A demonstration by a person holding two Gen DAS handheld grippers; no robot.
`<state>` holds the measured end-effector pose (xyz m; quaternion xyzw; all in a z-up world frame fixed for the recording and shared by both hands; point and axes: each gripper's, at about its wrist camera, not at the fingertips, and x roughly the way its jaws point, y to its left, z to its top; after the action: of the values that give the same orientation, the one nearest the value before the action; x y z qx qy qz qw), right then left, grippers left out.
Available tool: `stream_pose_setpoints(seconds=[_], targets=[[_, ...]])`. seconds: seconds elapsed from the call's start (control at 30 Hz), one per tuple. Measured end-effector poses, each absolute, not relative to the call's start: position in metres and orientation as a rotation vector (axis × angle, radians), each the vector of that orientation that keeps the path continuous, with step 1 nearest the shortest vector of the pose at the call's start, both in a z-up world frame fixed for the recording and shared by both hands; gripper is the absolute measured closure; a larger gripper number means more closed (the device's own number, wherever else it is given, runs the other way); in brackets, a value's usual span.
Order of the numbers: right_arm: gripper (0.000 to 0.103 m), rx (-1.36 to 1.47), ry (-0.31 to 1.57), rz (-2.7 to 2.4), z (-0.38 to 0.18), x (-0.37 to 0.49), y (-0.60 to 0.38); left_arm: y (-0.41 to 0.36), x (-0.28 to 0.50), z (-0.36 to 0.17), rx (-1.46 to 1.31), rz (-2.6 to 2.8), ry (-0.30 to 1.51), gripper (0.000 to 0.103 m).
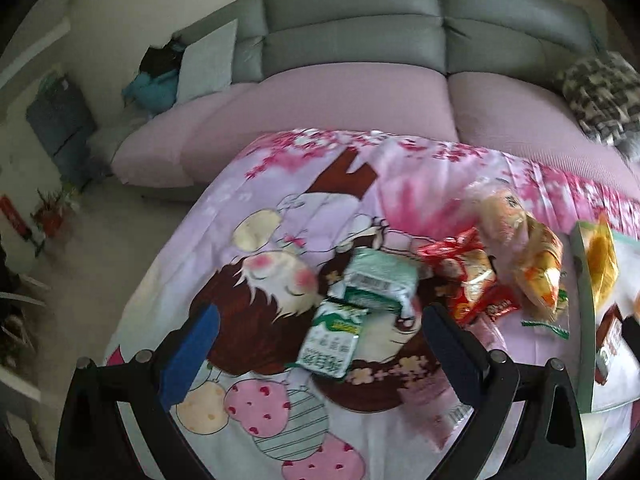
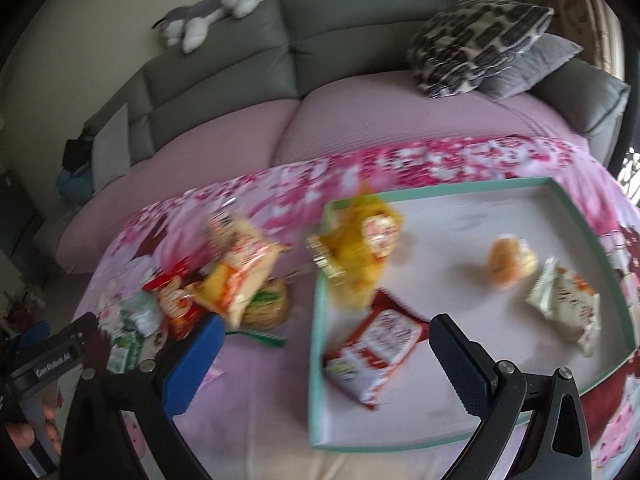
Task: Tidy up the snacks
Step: 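Move both open tools back toward the snack pile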
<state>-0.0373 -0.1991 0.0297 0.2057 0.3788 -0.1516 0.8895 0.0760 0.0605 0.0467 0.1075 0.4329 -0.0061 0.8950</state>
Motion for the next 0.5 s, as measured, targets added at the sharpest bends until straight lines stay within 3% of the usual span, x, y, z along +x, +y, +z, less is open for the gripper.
stream_pose_setpoints(seconds=[0.5], targets=[[0.000, 0.352, 0.908, -0.123, 0.003, 0.006, -0.108, 0.123, 0.097, 0.024, 0.064, 0.023, 1.002, 0.002]])
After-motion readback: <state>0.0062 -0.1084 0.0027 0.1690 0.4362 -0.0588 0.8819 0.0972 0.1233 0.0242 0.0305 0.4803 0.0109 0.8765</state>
